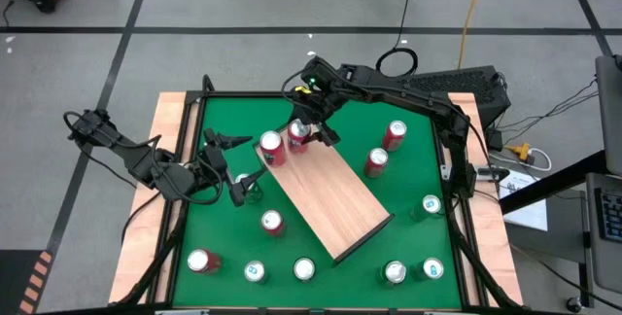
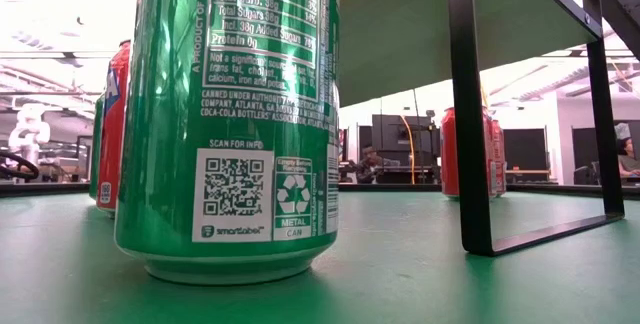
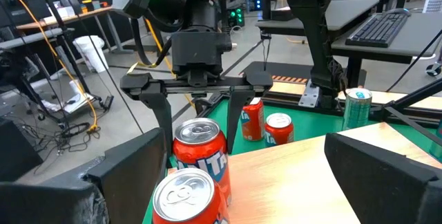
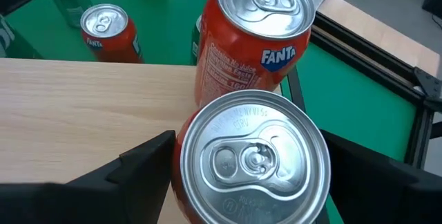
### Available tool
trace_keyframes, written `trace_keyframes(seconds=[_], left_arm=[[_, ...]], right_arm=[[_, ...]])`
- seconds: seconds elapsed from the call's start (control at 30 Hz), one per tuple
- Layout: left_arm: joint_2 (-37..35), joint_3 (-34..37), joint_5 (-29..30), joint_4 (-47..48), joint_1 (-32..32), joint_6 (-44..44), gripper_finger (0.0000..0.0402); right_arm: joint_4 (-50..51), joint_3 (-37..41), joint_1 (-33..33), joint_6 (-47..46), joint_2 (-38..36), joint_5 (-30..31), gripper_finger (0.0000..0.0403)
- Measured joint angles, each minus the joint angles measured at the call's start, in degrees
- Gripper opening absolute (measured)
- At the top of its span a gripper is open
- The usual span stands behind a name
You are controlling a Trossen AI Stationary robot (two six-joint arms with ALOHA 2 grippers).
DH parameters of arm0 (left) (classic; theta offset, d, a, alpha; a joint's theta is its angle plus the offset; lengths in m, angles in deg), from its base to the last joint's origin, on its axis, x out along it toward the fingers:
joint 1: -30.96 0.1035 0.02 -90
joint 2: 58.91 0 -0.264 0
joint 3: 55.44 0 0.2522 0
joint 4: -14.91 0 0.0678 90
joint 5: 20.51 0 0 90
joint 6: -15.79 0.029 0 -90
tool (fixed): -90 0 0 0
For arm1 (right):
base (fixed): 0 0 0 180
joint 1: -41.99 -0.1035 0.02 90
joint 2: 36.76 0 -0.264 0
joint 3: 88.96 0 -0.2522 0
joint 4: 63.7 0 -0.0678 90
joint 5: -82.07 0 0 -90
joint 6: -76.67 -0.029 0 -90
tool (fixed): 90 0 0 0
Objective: Place canned beverage on shelf
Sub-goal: Put the red soda can on the shelf aligned with the other red soda can
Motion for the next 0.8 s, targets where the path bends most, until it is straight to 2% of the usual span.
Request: trace_keyframes(seconds=[0.33,0.53,0.8], left_arm=[[0.0,0.0,0.01,-0.01,0.0,0.01,0.0398],[0.0,0.0,0.02,0.02,0.0,0.03,0.0398],[0.0,0.0,0.02,0.07,0.0,0.02,0.0398]], right_arm=[[-2.6,-0.02,0.0,-1.18,-0.02,0.0,0.0365],[-2.66,-0.02,-0.07,-1.71,-0.67,0.04,0.0368],[-1.41,-0.02,0.19,-6.84,-7.81,0.32,0.0368]])
